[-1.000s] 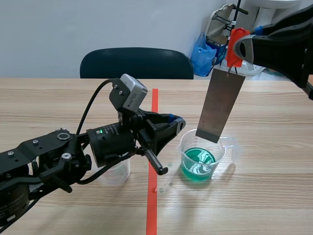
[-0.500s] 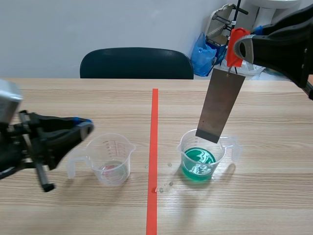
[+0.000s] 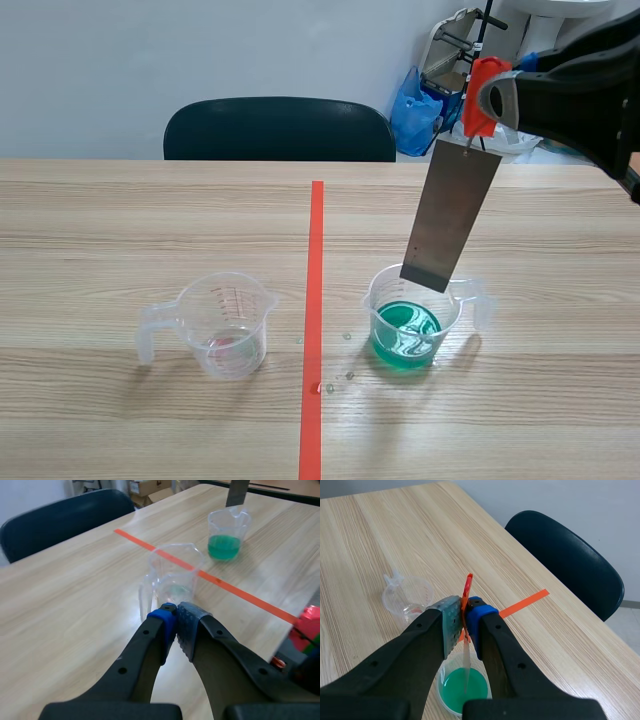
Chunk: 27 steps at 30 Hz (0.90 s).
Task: Do the redox reaction experiment
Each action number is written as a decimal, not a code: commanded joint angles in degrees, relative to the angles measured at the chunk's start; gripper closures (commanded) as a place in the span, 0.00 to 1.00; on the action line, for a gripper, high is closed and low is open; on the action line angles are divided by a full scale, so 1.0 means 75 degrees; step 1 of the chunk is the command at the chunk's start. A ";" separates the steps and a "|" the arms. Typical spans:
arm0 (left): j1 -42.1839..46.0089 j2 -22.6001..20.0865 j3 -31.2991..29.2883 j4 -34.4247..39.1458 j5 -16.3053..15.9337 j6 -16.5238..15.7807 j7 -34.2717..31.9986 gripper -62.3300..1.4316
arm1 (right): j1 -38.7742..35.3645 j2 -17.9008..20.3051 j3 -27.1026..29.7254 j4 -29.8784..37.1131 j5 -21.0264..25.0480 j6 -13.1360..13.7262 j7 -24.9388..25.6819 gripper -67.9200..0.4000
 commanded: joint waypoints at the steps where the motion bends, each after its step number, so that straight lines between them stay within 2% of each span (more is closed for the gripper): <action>1: 0.0166 0.0466 -0.0163 -0.0111 0.0192 0.0079 -0.0475 0.93 | 0.0128 0.0061 0.0061 0.0114 0.0085 0.0058 0.0140 0.98; 7: 0.1186 0.1309 -0.1032 -0.0525 0.1614 0.0621 -0.2002 0.93 | 0.0128 0.0061 0.0061 0.0114 0.0085 0.0058 0.0140 0.98; 9: 0.1186 0.1440 -0.1131 -0.0597 0.1973 0.0903 -0.2282 0.87 | 0.0128 0.0061 0.0061 0.0114 0.0085 0.0058 0.0140 0.98; 10: 0.1186 0.1478 -0.1151 -0.0609 0.2078 0.1026 -0.2346 0.80 | 0.0128 0.0061 0.0061 0.0114 0.0085 0.0058 0.0140 0.98; 12: 0.1186 0.1542 -0.1186 -0.0615 0.2107 0.1166 -0.2363 0.59 | 0.0128 0.0061 0.0061 0.0114 0.0085 0.0058 0.0140 0.98; 15: 0.1186 0.1644 -0.1186 -0.0793 0.2005 0.1169 -0.2343 0.16 | 0.0128 0.0061 0.0061 0.0114 0.0085 0.0058 0.0143 0.98; 16: 0.1186 0.1690 -0.1186 -0.0828 0.1891 0.1169 -0.2355 0.05 | 0.0128 0.0061 0.0061 0.0114 0.0085 0.0058 0.0140 0.98; 17: 0.1186 0.1734 -0.1186 -0.0848 0.1705 0.1169 -0.2349 0.00 | 0.0128 0.0058 0.0061 0.0114 0.0085 0.0058 0.0140 0.98; 21: 0.1186 0.1868 -0.1186 -0.0845 0.1329 0.1169 -0.2326 0.00 | 0.0128 0.0061 0.0061 0.0114 0.0085 0.0058 0.0143 0.98; 27: 0.1186 0.1958 -0.1186 -0.0883 0.1300 0.1163 -0.2317 0.00 | 0.0128 0.0058 0.0061 0.0114 0.0085 0.0058 0.0143 0.98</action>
